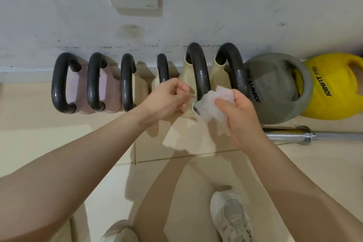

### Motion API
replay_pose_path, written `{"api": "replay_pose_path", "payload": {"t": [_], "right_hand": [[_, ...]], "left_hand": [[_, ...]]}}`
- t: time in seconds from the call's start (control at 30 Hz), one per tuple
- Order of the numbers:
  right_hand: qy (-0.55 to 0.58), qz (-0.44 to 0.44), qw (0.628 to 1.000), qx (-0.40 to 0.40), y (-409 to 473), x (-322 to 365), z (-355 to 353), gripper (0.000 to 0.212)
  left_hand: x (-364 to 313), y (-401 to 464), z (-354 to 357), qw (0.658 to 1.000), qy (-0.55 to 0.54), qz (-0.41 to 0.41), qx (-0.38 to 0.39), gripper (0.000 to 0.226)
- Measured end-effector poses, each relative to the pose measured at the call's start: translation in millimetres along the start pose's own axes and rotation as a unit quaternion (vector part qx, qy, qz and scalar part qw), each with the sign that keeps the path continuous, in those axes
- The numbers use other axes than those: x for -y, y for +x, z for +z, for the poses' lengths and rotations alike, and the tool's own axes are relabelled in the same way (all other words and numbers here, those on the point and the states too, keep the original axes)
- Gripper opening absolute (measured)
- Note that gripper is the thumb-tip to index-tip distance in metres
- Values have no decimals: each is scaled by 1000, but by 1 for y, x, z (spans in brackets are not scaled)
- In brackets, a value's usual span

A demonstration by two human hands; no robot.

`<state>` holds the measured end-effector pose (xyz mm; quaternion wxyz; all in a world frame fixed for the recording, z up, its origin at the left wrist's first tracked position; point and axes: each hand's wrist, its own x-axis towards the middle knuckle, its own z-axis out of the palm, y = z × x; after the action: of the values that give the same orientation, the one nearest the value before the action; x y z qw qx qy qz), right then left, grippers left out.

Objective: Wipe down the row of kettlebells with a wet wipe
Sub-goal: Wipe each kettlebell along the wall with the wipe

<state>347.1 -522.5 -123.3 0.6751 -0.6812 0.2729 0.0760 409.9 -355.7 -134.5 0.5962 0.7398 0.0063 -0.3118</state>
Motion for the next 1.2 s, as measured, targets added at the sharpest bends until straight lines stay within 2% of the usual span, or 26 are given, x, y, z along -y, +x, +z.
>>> {"api": "replay_pose_path", "payload": {"t": [0.03, 0.1, 0.2, 0.27, 0.3, 0.33, 0.4, 0.43, 0.5, 0.6, 0.67, 0.73, 0.87, 0.97, 1.0, 1.07, 1.13, 1.2], "right_hand": [[-45, -27, 997, -58, 3, 3, -6, 2], [-189, -99, 964, -157, 11, 6, -13, 10], [-312, -175, 918, -169, 24, 10, -8, 9], [-366, -178, 902, -146, 36, 15, 2, 10], [-365, -165, 908, -122, 39, 18, 8, 14], [-326, -140, 931, -89, 43, 19, 13, 21], [-141, -59, 988, -33, 42, 23, 21, 36], [-54, -14, 998, -21, 41, 23, 21, 38], [25, 36, 999, -4, 38, 19, 14, 39], [10, 5, 1000, -2, 39, 9, 6, 18], [-103, -82, 991, -11, 38, -2, 8, 13], [-162, -138, 977, -26, 35, -15, 15, 8], [-134, -159, 978, -13, 36, -25, 30, 32], [-169, -206, 964, 17, 49, -26, 38, 45], [-154, -196, 968, 28, 54, -24, 40, 48], [-54, -133, 988, 54, 63, -15, 41, 51], [22, -83, 993, 77, 71, -6, 38, 52], [19, -78, 992, 97, 74, 1, 32, 53]], "left_hand": [[-2, 7, 6, 999, -7, -3, -53, 7], [-9, 20, 19, 993, -24, -13, -114, 16], [-18, 37, 34, 992, 4, -46, -118, 25], [-23, 42, 40, 991, 23, -64, -117, 26], [-23, 43, 41, 990, 24, -67, -122, 23], [-24, 44, 41, 989, 14, -71, -127, 19], [-24, 45, 41, 988, -5, -82, -134, 14], [-24, 45, 41, 987, -9, -87, -138, 14], [-23, 46, 41, 985, -12, -94, -141, 21], [-26, 44, 41, 983, -39, -115, -138, 27], [-30, 40, 41, 981, -45, -131, -135, 28], [-34, 37, 42, 980, -39, -143, -136, 30], [-35, 35, 42, 979, -40, -145, -136, 37], [-33, 35, 41, 981, -46, -140, -130, 36], [-32, 35, 41, 981, -51, -137, -130, 33], [-32, 33, 41, 981, -73, -130, -127, 26], [-32, 31, 42, 980, -92, -123, -124, 24], [-34, 31, 42, 981, -87, -122, -124, 29]]}}
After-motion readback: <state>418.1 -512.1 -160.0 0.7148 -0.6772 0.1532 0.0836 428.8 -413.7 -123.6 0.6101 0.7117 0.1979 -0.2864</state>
